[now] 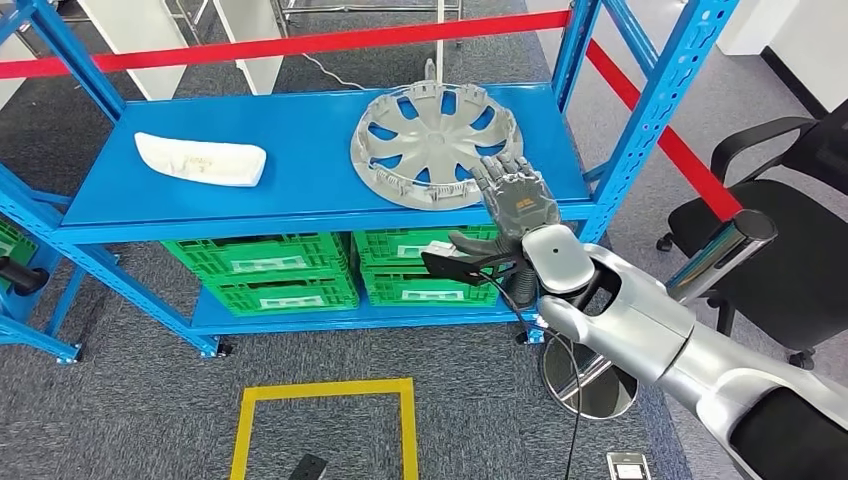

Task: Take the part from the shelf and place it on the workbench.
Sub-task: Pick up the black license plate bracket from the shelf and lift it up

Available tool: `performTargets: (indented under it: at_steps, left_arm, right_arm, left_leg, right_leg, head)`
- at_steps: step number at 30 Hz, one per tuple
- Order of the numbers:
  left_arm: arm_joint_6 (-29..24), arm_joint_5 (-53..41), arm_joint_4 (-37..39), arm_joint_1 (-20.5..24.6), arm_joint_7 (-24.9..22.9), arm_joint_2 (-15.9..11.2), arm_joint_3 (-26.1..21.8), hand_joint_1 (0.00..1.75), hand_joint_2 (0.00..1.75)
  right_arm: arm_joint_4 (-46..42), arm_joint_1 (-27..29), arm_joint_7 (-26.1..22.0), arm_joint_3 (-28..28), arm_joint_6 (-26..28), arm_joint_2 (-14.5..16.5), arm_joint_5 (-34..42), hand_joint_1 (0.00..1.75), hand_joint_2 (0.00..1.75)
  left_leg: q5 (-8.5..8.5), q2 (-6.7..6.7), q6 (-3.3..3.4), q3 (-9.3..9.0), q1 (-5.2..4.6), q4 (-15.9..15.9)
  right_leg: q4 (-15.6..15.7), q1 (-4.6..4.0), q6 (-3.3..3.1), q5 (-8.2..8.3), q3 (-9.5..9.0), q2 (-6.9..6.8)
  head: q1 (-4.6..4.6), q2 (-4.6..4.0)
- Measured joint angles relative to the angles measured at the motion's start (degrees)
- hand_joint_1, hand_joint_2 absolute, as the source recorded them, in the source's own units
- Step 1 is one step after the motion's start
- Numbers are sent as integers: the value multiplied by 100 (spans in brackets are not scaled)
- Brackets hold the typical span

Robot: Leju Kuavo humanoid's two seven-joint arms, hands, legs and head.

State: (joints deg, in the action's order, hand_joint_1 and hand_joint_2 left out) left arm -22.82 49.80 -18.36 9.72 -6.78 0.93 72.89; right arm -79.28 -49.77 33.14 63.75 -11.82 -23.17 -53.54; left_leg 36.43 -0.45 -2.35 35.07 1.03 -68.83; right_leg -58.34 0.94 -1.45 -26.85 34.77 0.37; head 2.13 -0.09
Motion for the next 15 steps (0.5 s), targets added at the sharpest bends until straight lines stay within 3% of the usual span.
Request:
performTargets:
  at_steps: [1,2,3,5,7,9,12,13,15]
  left_arm:
    - [1,-1,0,-18,-1,2,0,0,0]
    - [1,-1,0,-38,-1,3,1,0,0]
    - [1,-2,0,-53,-3,5,1,0,0]
    - [0,-5,1,-53,-6,5,1,0,0]
    - [-1,-8,2,-41,-7,8,-1,0,0]
    - [-2,-11,4,-48,-12,11,-3,0,0]
    - [-4,-16,7,-50,-21,13,-4,0,0]
    - [-3,-17,7,-33,-22,15,-5,0,0]
    - [-2,-18,7,-12,-22,21,-9,0,0]
  right_arm:
    - [19,29,0,19,-2,0,1,0,0]
    - [37,53,0,32,-3,0,1,0,0]
    - [55,69,0,41,-4,0,1,0,0]
    - [72,48,-1,40,-4,1,2,0,0]
    - [81,7,-4,41,-4,4,19,0,0]
    - [90,-7,-13,41,-3,10,38,0,0]
    - [93,-49,-20,10,5,13,41,0,0]
    - [93,-74,-20,2,9,14,41,0,0]
    - [98,-82,-20,5,13,16,41,0,0]
  left_leg:
    - [38,0,7,183,-5,-242]
    - [-35,0,13,307,-10,-316]
    - [-230,0,22,375,-14,-228]
    - [-847,-1,58,309,-22,361]
    - [-1164,2,125,244,-62,819]
    - [-1107,4,187,214,-104,980]
    - [-1050,3,247,126,-67,1108]
    - [-1036,4,270,93,-49,1131]
    - [-987,1,311,30,-39,1135]
  right_leg:
    - [5,-5,-6,-43,-63,3]
    - [5,-9,-8,-91,-130,8]
    - [4,-12,-5,-144,-205,14]
    - [16,-10,16,-238,-334,22]
    - [29,-6,65,-290,-389,28]
    - [41,-1,138,-314,-373,28]
    - [-104,2,238,-448,-314,11]
    - [-349,4,266,-573,-196,6]
    - [-1126,15,315,-888,228,-3]
  head:
    - [-5,0]
    - [-5,0]
    - [-9,0]
    - [-13,0]
    - [-15,0]
    - [-28,0]
    - [-31,0]
    - [-23,0]
    - [-9,0]
